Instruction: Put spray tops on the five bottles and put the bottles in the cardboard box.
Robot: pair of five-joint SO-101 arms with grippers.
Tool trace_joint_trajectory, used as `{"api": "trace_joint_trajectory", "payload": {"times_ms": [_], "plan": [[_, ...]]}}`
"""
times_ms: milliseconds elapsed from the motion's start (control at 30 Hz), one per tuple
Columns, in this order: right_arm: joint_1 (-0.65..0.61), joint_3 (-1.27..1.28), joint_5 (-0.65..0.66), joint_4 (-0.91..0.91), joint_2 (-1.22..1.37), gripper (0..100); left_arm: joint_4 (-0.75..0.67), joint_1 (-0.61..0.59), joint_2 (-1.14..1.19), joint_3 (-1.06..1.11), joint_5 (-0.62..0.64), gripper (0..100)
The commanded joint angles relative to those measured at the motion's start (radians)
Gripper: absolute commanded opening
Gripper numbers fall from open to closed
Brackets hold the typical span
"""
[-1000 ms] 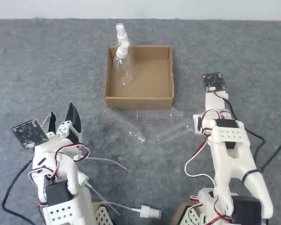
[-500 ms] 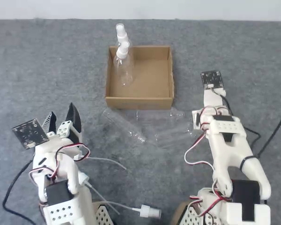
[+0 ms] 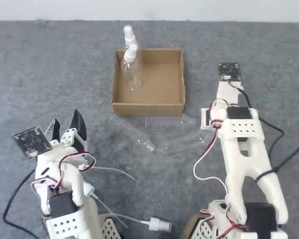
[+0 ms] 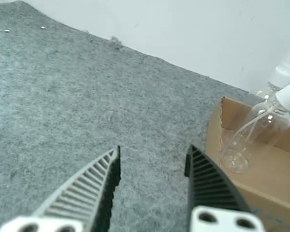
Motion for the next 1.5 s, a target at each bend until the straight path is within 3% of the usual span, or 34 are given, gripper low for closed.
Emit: {"api": "trace_joint_trajectory", "payload": {"times_ms": [0, 467, 767, 1300, 1467], "plan": [[-0.059, -0.068, -0.086, 0.062, -0.064, 30.0, -0.032, -0.008, -0.017, -0.01, -0.006, 21], [-0.206, -0.061, -0.316, 0.079, -0.031, 29.9, -0.032, -0.008, -0.017, -0.01, -0.006, 21], [-0.219, -0.061, -0.362, -0.048, 0.173, 29.7, -0.032, -0.008, -0.017, -0.01, -0.006, 21], [-0.217, -0.06, -0.399, 0.041, 0.223, 29.6, -0.032, -0.008, -0.017, -0.01, -0.006, 21], [-0.216, -0.058, -0.396, 0.053, 0.216, 17.9, -0.032, -0.008, -0.017, -0.01, -0.006, 21]]}}
